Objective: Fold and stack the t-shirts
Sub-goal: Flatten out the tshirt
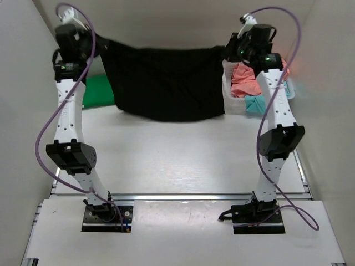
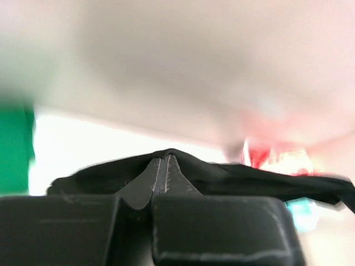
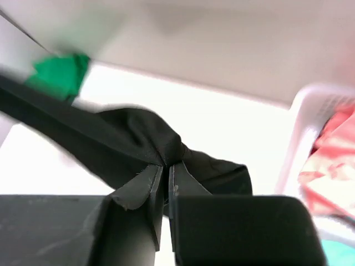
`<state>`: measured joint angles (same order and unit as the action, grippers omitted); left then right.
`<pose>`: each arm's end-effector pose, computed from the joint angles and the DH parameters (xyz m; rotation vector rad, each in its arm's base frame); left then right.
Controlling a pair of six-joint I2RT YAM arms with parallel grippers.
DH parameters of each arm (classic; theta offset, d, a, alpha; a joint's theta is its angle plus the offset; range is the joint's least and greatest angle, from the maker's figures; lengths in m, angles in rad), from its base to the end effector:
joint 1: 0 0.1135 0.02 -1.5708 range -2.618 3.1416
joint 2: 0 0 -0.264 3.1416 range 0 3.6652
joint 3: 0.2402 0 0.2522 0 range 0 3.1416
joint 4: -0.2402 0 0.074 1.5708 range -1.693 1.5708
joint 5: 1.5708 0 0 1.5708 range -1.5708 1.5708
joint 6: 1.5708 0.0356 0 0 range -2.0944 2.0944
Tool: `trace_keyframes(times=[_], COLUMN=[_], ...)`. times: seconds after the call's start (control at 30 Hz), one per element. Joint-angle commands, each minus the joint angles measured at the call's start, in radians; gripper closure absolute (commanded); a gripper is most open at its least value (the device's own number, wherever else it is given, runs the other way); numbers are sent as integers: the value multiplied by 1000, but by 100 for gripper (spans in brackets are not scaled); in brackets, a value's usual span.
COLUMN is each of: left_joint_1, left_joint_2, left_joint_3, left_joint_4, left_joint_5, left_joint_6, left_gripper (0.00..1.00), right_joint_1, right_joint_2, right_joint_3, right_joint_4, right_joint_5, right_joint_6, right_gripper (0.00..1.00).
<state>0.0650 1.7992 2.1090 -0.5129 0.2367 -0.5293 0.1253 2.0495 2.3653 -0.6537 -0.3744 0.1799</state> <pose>0.4009 0.0177 0.4806 -0.3587 1.7645 -0.5435 0.4517 0.0700 0.4454 -0.2038 1.9133 0.5624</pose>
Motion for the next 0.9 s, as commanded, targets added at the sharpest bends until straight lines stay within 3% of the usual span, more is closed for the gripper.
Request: trace_keyframes(times=[0.0, 0.07, 0.2, 0.37, 0.4, 0.57, 0.73, 0.87], left_joint_1=[36, 50, 4, -50, -54, -18, -51, -90], left_joint_2=[-72, -153, -282, -515, -588, -988, -1135, -1182], left_joint_3=[203, 61, -104, -614, -676, -1268, -1491, -1607], left_joint_4=[-104, -63, -131, -136, -128, -110, -145, -168], left_joint_5=[-25, -4, -42, -95, -111, -83, -50, 9], left_joint_6=[129, 118, 163, 169, 158, 25, -58, -119], left_gripper=[100, 100, 100, 100, 100, 100, 100, 100], right_joint_1=[-44, -58, -56, -52, -56, -24, -24, -29], right_joint_2=[-129, -166, -247, -383, -437, -647, -709, -683], right_joint_3=[-16, -76, -301, -720, -836, -1336, -1498, -1502], right_joint_4=[62, 51, 22, 92, 101, 155, 146, 13], right_joint_5=[-64, -96, -130, -179, -179, -124, -118, -91], right_joint_6=[-10, -10, -60, -59, -43, -17, 16, 32], right_gripper=[100, 100, 99, 99, 100, 100, 100, 100])
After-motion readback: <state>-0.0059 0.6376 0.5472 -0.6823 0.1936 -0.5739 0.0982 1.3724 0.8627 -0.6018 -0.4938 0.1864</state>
